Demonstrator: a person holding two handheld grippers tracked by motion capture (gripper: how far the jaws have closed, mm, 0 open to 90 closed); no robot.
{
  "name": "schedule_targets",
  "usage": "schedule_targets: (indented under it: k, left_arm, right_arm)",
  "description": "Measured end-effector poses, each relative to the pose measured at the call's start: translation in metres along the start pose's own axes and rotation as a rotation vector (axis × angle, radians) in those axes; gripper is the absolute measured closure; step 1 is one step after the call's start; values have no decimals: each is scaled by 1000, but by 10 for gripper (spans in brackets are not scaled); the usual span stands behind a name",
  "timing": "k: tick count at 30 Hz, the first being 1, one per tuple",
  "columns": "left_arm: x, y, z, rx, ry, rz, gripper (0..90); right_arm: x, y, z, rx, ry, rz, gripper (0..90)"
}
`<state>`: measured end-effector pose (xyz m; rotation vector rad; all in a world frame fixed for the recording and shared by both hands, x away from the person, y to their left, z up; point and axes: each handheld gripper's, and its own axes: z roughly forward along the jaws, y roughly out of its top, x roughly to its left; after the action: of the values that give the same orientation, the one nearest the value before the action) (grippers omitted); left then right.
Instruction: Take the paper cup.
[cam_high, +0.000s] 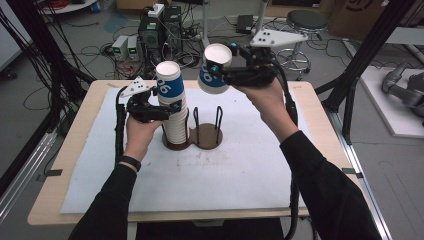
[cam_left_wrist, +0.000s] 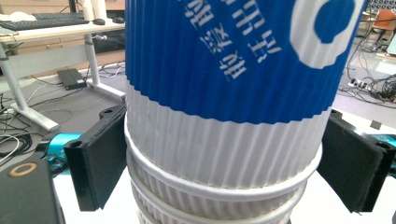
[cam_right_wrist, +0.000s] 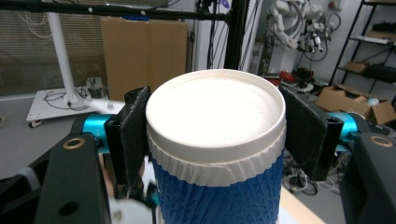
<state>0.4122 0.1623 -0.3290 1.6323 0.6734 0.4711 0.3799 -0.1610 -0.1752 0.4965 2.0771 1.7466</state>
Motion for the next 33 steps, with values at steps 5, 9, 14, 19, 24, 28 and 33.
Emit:
schedule_targets:
  k: [5,9,14,19,24,28,33]
  left_arm:
    - [0,0,0,0,1,0,112]
    - [0,0,0,0,2,1,112]
    - [0,0,0,0,1,0,112]
    - [-1,0,0,7,4,2,112]
    - [-1,0,0,4,5,0,112]
    - [-1,0,0,5,5,1,112]
    - [-1,0,0,4,6,0,112]
  right_arm:
    - [-2,-19,-21,0,-3,22,303]
    - [-1,-37,-35,2,-11,43,303]
    - [5,-58,-49,12,-20,27,303]
    - [11,-75,-57,30,-23,23,303]
    - [19,-92,-64,44,-19,21,303]
    - [25,-108,-68,51,-24,18,303]
    - [28,-126,-72,58,-24,39,303]
